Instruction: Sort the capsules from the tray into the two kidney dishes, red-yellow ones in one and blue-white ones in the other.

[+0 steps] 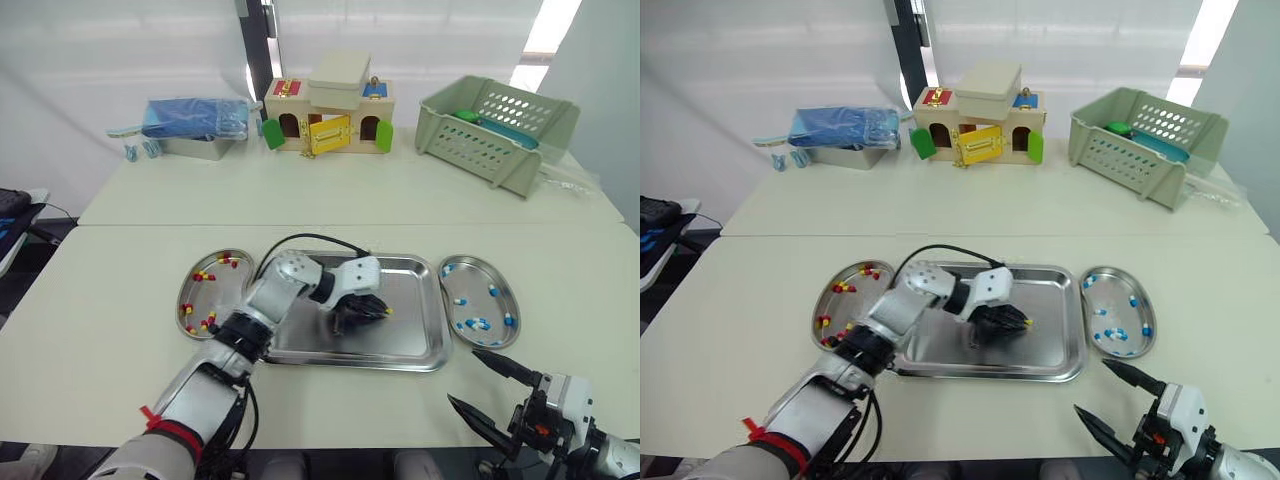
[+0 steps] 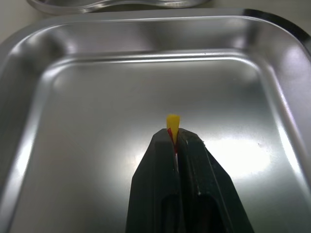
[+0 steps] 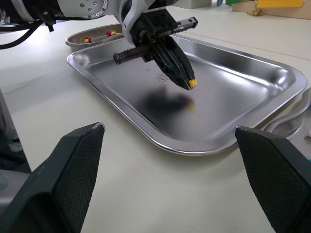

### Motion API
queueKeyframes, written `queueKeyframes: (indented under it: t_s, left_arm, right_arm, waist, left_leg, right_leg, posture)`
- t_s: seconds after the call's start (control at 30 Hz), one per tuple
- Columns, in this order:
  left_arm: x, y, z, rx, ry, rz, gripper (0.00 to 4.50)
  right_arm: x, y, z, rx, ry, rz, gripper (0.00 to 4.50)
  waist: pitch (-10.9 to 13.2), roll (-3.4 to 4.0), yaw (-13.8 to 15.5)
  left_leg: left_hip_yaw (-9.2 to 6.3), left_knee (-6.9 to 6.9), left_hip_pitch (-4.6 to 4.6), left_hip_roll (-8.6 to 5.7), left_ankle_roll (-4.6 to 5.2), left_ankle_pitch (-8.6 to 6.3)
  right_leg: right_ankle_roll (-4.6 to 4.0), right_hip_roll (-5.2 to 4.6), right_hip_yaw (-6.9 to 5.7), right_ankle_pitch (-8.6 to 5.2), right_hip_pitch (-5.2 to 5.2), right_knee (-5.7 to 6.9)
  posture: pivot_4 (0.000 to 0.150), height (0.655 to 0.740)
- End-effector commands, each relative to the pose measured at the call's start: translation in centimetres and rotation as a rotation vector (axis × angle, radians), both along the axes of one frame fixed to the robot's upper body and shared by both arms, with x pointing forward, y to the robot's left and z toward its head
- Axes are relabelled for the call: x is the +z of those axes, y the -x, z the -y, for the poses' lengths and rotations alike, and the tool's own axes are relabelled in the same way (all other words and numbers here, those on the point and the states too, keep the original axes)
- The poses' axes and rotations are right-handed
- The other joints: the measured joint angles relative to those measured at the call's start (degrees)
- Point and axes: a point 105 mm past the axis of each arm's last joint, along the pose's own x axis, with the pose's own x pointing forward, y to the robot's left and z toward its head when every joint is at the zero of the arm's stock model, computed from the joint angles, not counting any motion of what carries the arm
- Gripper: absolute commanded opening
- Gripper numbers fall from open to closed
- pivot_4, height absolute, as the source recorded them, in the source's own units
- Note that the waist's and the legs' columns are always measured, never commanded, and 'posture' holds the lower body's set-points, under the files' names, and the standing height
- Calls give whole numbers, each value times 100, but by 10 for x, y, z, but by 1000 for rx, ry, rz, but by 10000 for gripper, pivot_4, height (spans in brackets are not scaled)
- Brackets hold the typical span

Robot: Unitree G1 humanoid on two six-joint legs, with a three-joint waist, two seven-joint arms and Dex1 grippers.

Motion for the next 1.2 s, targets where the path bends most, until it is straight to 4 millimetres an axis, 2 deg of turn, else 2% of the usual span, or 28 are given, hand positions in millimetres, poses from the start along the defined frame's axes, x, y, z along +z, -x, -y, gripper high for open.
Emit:
queueKeyframes:
  t_s: [0.03, 0.33, 0.47, 0.53, 0.73, 1.0, 1.1, 1.2]
  left_arm:
    - [30, 5, -24, 94, 70, 34, 312]
    - [51, 20, -129, 587, 127, 1, 312]
    - [45, 29, -175, 792, 98, 0, 312]
    - [41, 33, -189, 853, 84, -5, 312]
    - [33, 35, -210, 947, 79, -2, 312]
    - [25, 31, -217, 964, 74, -27, 312]
    - [24, 29, -218, 964, 68, -28, 6446]
    - [22, 27, -219, 964, 58, -27, 15045]
  right_arm:
    - [13, 2, -9, 102, 2, 39, 45000]
    - [21, -2, -18, 254, -2, 35, 45000]
    - [18, -5, -19, 300, -2, 25, 45000]
    - [16, -8, -18, 310, -1, 25, 45000]
    - [13, -16, -16, 322, -2, 24, 45000]
    - [15, -21, -14, 298, -9, 42, 45000]
    - [15, -21, -13, 287, -17, 43, 45000]
    - [15, -20, -13, 280, -20, 45, 45000]
  waist:
    - [0, 1, 2]
    - [-1, 2, 36]
    - [-2, 3, 45]
    - [-2, 2, 47]
    - [-1, -1, 76]
    - [-1, -1, 52]
    - [-1, -1, 52]
    - [-1, -1, 52]
  left_leg:
    - [0, 1, 0, 0, 0, 0]
    - [-5, -1, 0, 4, 2, -1]
    - [-4, -2, 2, 5, 3, -2]
    - [-1, -1, 3, 5, 3, -2]
    - [-2, -1, 1, 4, 3, -2]
    - [-1, -4, 2, 6, 3, -2]
    - [-1, -3, 2, 5, 2, -2]
    - [-1, -3, 2, 5, 3, -2]
  right_leg:
    - [0, 0, 0, 0, 0, 0]
    - [-1, 0, -3, 0, 1, -1]
    - [-1, 0, -2, 0, 2, -2]
    - [-1, -1, -1, 0, 2, -2]
    - [-1, -2, -3, 0, 2, -2]
    - [-1, 0, -2, 0, -2, 1]
    - [-1, 0, -2, 0, -2, 1]
    - [-1, -1, -2, 0, -2, 0]
  posture:
    - [1500, 7400]
    - [1500, 7400]
    - [1500, 7400]
    - [1500, 7400]
    - [1500, 7400]
    - [1500, 7400]
    - [1500, 7400]
    - [1500, 7400]
